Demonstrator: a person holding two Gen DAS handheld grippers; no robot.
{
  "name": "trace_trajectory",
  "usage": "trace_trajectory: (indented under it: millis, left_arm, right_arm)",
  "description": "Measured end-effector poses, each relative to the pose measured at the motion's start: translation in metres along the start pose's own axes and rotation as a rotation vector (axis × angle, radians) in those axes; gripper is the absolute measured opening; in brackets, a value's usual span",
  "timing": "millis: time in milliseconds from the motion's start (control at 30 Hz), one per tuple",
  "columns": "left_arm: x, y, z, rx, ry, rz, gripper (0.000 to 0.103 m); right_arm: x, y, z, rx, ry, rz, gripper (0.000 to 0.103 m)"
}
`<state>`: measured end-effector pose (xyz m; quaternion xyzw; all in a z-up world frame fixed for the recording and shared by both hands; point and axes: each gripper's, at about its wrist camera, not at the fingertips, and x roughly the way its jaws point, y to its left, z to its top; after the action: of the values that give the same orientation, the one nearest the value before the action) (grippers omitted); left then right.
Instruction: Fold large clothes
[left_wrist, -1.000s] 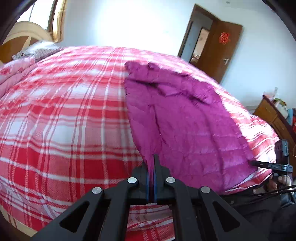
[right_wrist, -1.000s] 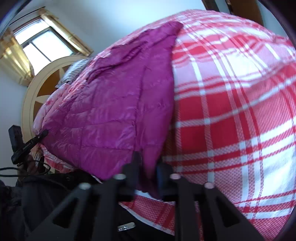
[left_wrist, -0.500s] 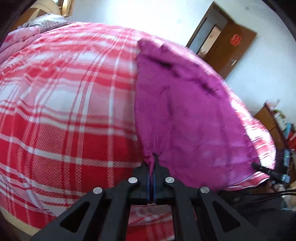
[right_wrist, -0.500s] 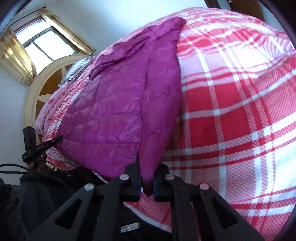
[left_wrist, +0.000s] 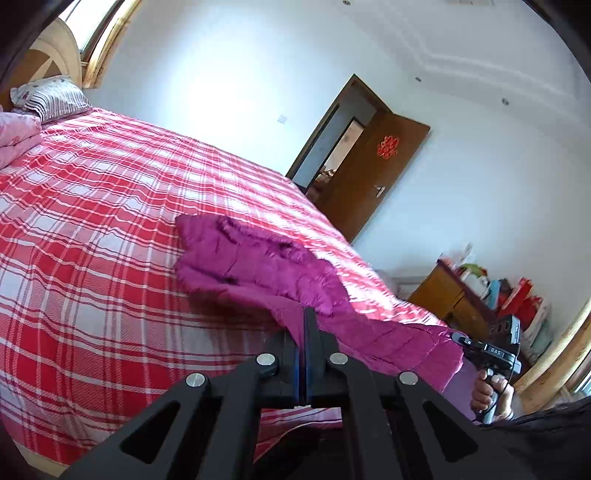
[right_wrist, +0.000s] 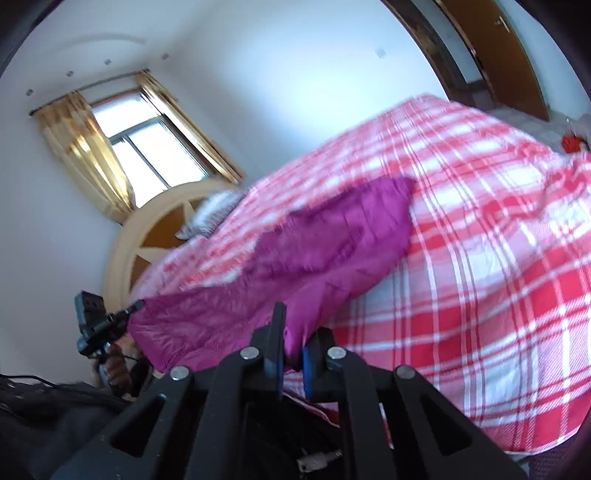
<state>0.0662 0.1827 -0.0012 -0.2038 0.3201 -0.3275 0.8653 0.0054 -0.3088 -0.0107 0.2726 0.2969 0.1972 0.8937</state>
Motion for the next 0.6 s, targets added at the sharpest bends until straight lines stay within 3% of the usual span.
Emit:
trace_trajectory:
  millis: [133, 267, 400, 600]
  left_arm:
    - [0.002, -0.003, 0.009, 0.024, -0.018, -0.005, 0.001]
    - [0.038, 0.031, 0.032, -0.029, 0.001, -0.002, 0.001]
    - [0.107, 0.076, 0.079, -0.123, 0.053, -0.041, 0.001]
    - [0.212, 0.132, 0.135, -0.217, 0.119, 0.005, 0.001]
  right_arm:
    - [0.004, 0.008, 0.015, -0.022, -0.015, 0.008, 0.010]
    - [0.027, -0.014, 0.042, 0.009, -0.006, -0.008, 0.010]
    - [0.075, -0.040, 0.090, 0.035, 0.027, -0.033, 0.010]
    - [0.155, -0.082, 0.149, 0.077, 0.082, -0.122, 0.010]
